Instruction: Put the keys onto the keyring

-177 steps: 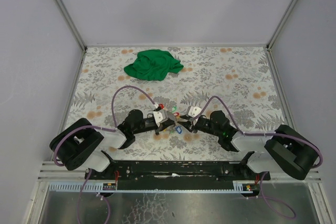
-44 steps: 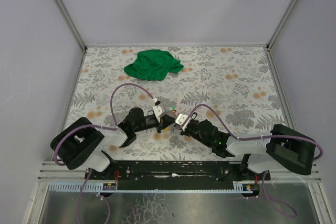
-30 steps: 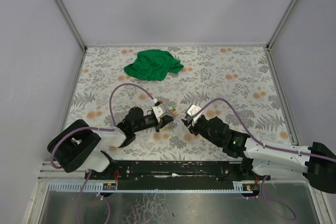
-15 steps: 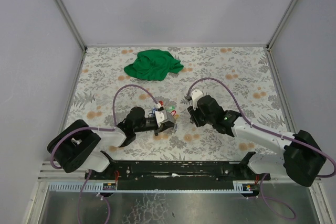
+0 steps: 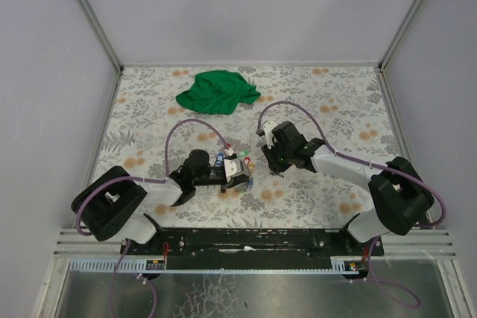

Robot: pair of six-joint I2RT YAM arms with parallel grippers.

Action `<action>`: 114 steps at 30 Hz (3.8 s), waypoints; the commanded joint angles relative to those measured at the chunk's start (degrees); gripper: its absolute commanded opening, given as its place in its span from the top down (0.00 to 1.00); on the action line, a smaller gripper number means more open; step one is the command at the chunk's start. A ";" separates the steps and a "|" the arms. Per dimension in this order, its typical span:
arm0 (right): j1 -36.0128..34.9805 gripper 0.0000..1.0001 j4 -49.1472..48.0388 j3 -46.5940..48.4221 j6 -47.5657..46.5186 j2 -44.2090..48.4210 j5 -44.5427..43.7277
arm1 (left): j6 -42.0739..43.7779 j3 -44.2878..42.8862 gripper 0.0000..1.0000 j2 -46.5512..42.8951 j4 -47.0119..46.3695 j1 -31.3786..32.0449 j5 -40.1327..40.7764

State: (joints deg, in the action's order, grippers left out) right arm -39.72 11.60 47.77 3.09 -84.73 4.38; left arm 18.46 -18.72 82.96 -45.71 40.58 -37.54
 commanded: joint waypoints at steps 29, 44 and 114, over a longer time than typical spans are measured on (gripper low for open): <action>0.27 0.87 -0.85 4.06 -5.23 -9.83 1.18 | 0.58 -1.77 1.00 0.61 -1.31 0.56 -0.96; 0.11 1.00 -8.24 -6.97 -16.01 7.88 13.32 | 2.83 0.63 1.00 -2.31 -3.49 0.17 -4.76; -11.84 1.00 -18.63 -13.49 -28.35 15.14 22.24 | 0.63 -0.07 1.00 0.96 -6.91 0.54 -10.34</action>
State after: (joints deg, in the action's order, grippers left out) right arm -50.63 -3.22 31.75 -26.81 -70.41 24.99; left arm 19.29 -17.04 83.35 -49.65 40.77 -48.58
